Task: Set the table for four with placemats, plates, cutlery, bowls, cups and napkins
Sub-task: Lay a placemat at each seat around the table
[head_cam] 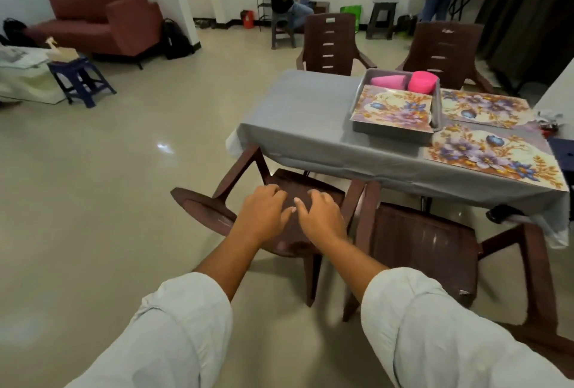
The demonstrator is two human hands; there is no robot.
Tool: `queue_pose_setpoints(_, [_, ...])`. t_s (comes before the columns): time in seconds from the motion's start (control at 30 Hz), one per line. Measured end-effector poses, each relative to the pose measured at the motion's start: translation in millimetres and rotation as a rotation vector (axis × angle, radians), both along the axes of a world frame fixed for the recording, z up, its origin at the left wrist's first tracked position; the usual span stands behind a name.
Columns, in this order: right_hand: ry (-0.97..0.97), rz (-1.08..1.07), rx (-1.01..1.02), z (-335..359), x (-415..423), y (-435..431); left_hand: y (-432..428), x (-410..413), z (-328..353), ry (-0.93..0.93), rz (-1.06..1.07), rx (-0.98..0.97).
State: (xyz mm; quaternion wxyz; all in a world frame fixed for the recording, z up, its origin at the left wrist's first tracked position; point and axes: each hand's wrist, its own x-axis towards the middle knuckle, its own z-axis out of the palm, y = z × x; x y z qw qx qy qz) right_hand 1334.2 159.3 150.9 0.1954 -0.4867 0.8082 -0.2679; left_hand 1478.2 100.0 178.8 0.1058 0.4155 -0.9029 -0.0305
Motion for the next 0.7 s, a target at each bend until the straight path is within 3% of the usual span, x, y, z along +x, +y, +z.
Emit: queue_pose_setpoints(0.7, [-0.114,-0.423,0.163,-75,58,-273,-341,48,-64,-0.186,-0.271,0.159])
